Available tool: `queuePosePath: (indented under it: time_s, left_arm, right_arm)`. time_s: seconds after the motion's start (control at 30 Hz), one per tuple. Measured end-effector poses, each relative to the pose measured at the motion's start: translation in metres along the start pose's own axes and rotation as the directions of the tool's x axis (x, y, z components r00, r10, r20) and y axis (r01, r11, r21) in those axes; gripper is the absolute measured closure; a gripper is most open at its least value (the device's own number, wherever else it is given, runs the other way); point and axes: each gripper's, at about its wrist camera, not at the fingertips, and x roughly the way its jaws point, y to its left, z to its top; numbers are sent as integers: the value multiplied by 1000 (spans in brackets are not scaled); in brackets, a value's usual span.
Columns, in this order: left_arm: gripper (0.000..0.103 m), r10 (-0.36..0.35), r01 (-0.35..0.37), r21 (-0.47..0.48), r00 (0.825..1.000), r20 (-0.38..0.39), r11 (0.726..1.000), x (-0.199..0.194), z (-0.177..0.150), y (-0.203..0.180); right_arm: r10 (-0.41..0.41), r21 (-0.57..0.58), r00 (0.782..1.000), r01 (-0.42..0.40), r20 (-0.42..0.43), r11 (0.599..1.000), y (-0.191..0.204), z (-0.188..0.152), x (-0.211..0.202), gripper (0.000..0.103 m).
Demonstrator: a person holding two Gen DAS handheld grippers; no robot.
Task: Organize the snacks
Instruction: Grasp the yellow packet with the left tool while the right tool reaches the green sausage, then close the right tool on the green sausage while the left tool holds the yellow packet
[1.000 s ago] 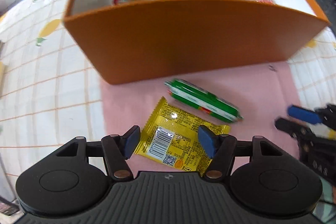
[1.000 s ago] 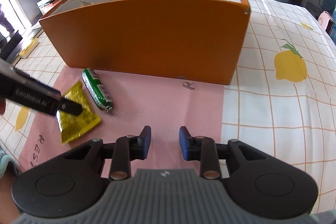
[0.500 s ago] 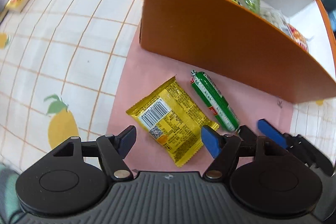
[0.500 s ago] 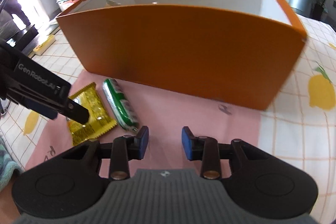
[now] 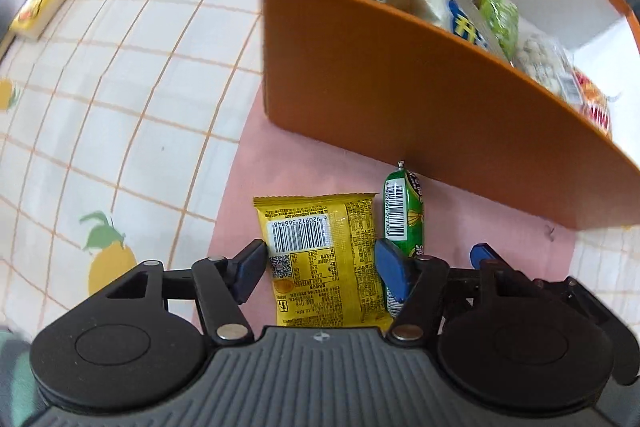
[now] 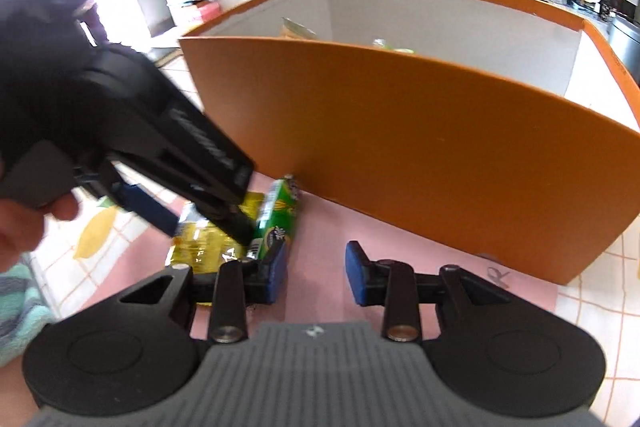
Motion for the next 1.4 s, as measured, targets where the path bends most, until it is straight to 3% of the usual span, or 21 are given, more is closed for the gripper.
queuePosePath:
  time_s: [0.1, 0.23, 0.4, 0.57, 0.63, 0.7, 0.8, 0.93, 1.07, 1.17, 1.3, 1.4]
  left_arm:
    - [31, 49, -51, 124, 999, 13, 991, 1, 1, -12]
    - [30, 111, -118, 268, 993, 39, 956, 1, 0, -18]
    - [30, 170, -185, 368, 983, 73, 911, -1, 4, -26]
    - [30, 205, -205, 398, 978, 43, 894, 2, 12, -30]
    - [29, 203, -197, 398, 979, 27, 896, 5, 15, -23]
    - [29, 195, -186, 396, 981, 17, 899, 6, 20, -21]
    - [40, 160, -157, 402, 987, 25, 902, 4, 18, -18]
    - [43, 93, -102, 454, 995, 41, 885, 3, 6, -23]
    - [44, 38, -58, 546, 998, 46, 836, 7, -12, -45]
    - [44, 9, -40, 628, 999, 53, 777, 8, -27, -64]
    - [32, 4, -50, 706, 998, 67, 706, 10, -41, -83]
    - [25, 15, -56, 734, 998, 62, 677, 7, -46, -84]
  right_arm:
    - [42, 25, 999, -42, 0, 999, 2, 0, -1, 71]
    - [95, 77, 995, -94, -13, 993, 0, -1, 0, 71]
    - [133, 96, 991, -130, -24, 987, 6, -2, 7, 70]
    - [133, 86, 991, -131, -27, 988, 15, -1, 18, 69]
    - [130, 74, 991, -127, -25, 989, 18, 1, 19, 72]
    - [144, 85, 989, -141, -34, 986, 17, 1, 19, 84]
    - [107, 78, 994, -104, -37, 992, 15, -3, 12, 84]
    - [54, 125, 996, -44, -76, 991, 2, -9, -4, 84]
    - [-2, 158, 992, 22, -130, 987, -5, -13, -19, 84]
    - [-2, 205, 987, 36, -162, 978, -18, -19, -30, 84]
    - [-4, 243, 985, 46, -172, 969, -26, -26, -36, 82]
    - [-19, 219, 988, 53, -154, 974, -24, -26, -34, 72]
